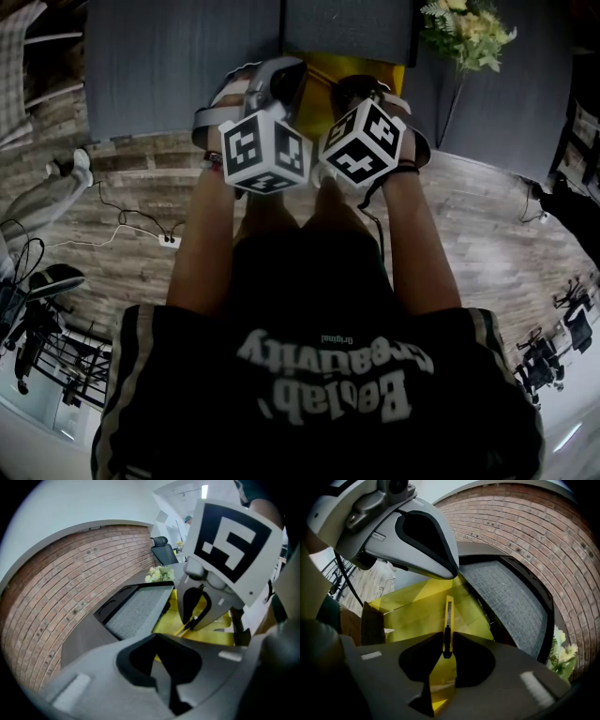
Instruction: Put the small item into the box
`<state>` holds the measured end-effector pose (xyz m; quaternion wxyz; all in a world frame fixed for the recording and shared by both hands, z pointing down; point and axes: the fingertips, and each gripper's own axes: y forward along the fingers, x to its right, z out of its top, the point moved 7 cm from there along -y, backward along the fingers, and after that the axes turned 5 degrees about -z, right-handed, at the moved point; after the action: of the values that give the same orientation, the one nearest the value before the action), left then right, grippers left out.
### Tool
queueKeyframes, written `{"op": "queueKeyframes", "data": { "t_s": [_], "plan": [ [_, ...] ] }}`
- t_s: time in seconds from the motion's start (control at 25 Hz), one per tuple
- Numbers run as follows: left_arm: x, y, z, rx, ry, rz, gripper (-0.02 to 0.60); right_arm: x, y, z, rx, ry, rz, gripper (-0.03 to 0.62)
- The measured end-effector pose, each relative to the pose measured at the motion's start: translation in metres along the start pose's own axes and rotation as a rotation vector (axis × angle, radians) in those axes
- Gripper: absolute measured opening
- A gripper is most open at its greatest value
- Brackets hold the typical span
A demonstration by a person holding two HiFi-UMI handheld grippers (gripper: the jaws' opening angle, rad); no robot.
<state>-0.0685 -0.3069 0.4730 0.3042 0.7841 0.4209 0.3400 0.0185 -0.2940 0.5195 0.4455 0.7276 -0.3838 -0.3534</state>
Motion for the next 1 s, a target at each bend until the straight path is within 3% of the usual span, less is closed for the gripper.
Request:
{"op": "queueKeyframes", "data": {
  "t_s": [0.8, 1.0],
  "plan": [
    [-0.0019, 0.0034, 0.0038, 0.003, 0.001, -0.006, 0.003, 0.0025, 0.0004, 0.0, -0.01, 0.013, 0.008, 0.078],
    [-0.0022, 0.0008, 0.0053, -0.001, 0.011, -0.008, 0.003, 0.0073, -0.0037, -0.0017, 0.011, 0.041, -0.023, 0.183]
  ]
}}
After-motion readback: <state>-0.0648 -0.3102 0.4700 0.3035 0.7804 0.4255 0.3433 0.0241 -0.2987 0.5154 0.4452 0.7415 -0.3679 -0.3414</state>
